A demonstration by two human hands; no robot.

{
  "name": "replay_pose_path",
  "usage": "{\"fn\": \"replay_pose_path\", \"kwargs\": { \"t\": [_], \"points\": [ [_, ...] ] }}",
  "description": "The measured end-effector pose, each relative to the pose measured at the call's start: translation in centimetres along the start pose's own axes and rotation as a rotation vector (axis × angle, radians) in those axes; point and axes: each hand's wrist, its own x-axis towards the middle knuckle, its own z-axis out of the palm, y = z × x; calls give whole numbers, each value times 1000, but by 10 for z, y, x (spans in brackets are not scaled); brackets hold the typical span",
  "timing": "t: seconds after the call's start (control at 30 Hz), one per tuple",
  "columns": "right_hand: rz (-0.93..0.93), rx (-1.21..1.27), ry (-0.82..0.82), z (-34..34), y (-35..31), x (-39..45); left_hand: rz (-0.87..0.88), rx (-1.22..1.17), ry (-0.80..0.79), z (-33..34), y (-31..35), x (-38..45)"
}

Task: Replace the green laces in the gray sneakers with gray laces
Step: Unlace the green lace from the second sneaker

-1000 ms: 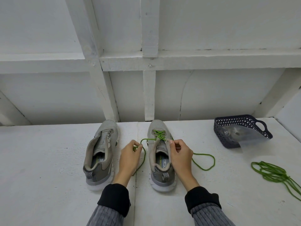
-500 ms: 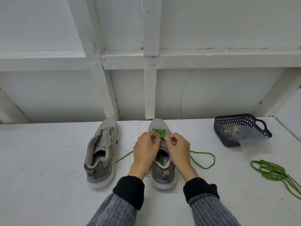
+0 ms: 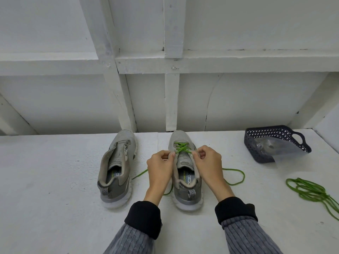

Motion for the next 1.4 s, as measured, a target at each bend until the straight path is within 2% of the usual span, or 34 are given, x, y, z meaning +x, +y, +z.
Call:
{"fn": "replay_pose_path", "kwargs": {
  "t": [0.1, 0.23, 0.33, 0.4, 0.5, 0.6, 0.67, 0.73, 0.83, 0.9, 0.97, 1.03, 1.2, 1.33, 1.4],
  "points": [
    [-197, -74, -113, -2, -11, 7, -83, -167, -52, -1, -6, -1],
    [-355, -266, -300, 1, -32, 13, -142, -288, -101, -3, -11, -2],
    [-431, -379, -329, 7, -34, 14, -150, -319, -102, -2, -12, -3],
    [-450, -362, -295, 11, -29, 16, -155, -329, -94, -1, -14, -3],
    [-317, -89, -131, 14, -23, 17, -154, -326, -83, 1, -19, -2],
    [51, 278, 152, 10, -19, 15, -153, -326, -71, 4, -22, -1],
    [194, 314, 215, 10, -15, 12, -151, -330, -64, 6, -23, -1],
    [105, 177, 184, 11, -11, 8, -140, -332, -54, 7, -22, -1],
    [-274, -101, 116, 10, -15, 6, -139, -347, -43, 8, -22, -2],
    [-444, -234, -10, 11, -20, 8, -123, -346, -39, 8, -21, -3],
    [-479, -396, -148, 15, -22, 10, -103, -334, -43, 7, -21, -3],
    [-445, -466, -202, 18, -17, 12, -101, -338, -53, 7, -21, -4],
    [-308, -138, -126, 15, -14, 10, -122, -343, -47, 6, -20, -5],
    [-324, -70, 50, 6, -22, 3, -113, -332, -55, 6, -22, -6],
    [-228, 206, 45, -4, -34, 1, -96, -309, -54, 6, -23, -7]
  ]
}}
